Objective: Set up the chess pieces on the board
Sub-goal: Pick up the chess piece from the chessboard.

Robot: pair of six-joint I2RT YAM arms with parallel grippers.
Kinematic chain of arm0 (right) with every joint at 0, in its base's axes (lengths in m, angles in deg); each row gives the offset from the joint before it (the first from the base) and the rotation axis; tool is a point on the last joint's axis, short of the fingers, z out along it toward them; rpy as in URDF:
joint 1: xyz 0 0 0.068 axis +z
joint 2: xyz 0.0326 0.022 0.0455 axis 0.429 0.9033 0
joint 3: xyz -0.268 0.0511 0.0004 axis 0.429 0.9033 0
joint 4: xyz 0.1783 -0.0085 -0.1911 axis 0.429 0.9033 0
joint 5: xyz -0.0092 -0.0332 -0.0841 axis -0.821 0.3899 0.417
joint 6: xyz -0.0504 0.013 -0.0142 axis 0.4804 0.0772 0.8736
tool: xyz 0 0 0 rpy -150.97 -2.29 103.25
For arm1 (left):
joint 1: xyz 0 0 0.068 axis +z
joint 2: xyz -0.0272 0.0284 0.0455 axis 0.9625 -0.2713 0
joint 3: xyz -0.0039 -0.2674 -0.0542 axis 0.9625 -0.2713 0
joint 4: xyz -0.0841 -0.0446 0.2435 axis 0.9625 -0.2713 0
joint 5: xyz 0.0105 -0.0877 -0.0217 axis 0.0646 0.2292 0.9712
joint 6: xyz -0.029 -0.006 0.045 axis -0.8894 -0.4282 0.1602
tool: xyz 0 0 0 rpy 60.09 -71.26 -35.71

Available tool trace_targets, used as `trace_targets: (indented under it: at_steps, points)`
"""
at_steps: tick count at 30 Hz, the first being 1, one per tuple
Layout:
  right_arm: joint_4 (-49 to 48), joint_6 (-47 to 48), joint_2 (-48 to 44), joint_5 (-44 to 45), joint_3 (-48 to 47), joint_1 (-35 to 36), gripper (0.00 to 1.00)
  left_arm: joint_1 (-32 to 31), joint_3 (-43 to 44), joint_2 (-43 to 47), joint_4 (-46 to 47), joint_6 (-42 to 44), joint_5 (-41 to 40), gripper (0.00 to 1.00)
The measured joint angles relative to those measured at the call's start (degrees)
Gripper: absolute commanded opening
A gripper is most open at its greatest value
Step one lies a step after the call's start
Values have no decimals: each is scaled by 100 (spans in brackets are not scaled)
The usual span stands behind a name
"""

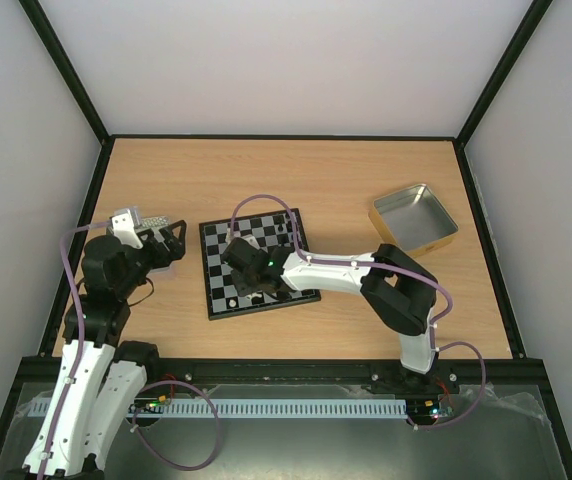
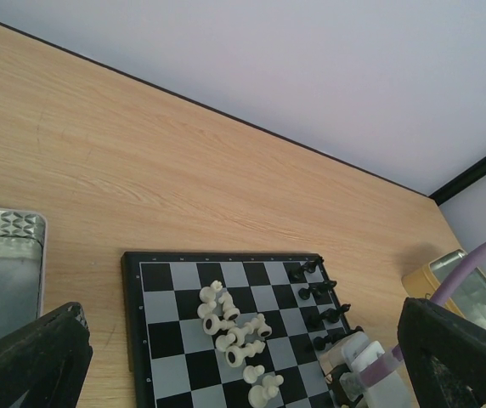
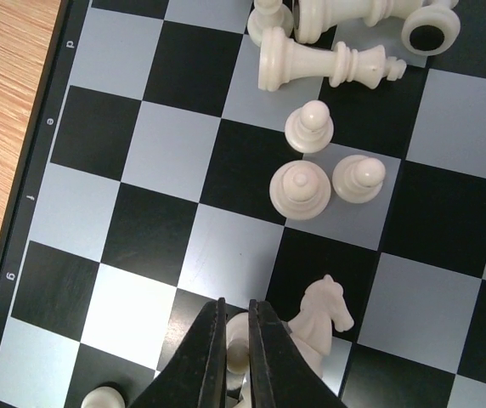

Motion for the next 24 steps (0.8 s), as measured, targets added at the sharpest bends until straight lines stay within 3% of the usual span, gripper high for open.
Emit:
trace_targets:
  at_steps: [9,16,24]
  points:
    - [-33,28,0,-131,-15,15,5,0,0,0,0,0,-2,100]
    - [-57,31,0,-109,-15,81,27,0,0,0,0,0,-4,100]
    - [-13,24,0,111,-13,114,22,0,0,0,0,0,-4,100]
